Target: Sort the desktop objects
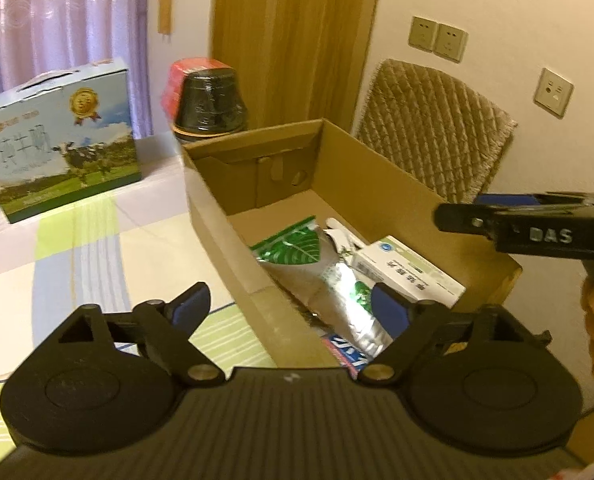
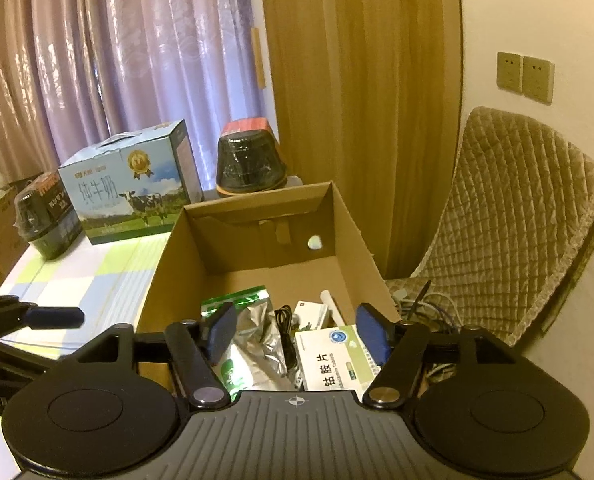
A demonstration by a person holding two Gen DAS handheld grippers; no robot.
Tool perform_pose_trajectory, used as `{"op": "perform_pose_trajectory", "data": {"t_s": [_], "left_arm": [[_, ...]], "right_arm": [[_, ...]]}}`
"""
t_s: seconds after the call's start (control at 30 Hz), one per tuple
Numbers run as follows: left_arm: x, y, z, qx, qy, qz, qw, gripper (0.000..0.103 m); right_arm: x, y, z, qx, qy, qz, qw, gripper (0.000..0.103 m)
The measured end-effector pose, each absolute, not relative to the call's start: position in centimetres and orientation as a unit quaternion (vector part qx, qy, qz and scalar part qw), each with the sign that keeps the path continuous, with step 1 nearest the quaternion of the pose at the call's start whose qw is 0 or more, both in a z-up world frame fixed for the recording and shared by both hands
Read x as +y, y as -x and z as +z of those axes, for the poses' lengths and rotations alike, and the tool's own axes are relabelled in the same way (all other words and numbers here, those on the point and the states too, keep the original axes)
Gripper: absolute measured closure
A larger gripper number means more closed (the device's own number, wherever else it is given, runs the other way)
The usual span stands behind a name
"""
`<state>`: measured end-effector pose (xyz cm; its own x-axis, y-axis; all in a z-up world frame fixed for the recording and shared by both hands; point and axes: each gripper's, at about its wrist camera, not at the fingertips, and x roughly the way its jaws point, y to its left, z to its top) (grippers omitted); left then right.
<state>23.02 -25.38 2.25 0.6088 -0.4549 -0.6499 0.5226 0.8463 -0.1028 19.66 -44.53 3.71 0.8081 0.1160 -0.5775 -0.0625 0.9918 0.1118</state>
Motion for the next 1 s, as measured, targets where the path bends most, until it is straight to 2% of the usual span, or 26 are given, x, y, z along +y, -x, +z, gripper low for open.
{"op": "perform_pose_trajectory", "data": {"t_s": [0.1,0.17,0.33,0.67,1.0], "left_arm": [[-24.5,-22.7,2.4,0.345,-0.042,-0.263,0.9,0.006],[-24.1,-22.1,2.4,0.344,-0.043,-0.257,0.902,0.003],[-23.3,-20.3,3.0,0.347,-0.043,-0.244,0.904,0.001],[-22.5,-12.7,7.9,0.338,-0.019,-0.246,0.908,0.001],[-21.7,-5.0,10.2,0.343,-0.011,-0.23,0.911,0.001]], "right_arm": [[-44.5,-18.7,3.9,0.308,-0.043,0.041,0.95,0.023],[-44.3,-17.9,3.9,0.312,-0.038,0.039,0.949,0.011],[-43.9,-15.3,3.9,0.325,-0.027,0.037,0.945,0.002],[-44.3,-7.6,7.4,0.315,-0.043,0.02,0.948,0.002],[-43.6,-0.1,11.4,0.288,-0.057,0.021,0.956,0.002]]}}
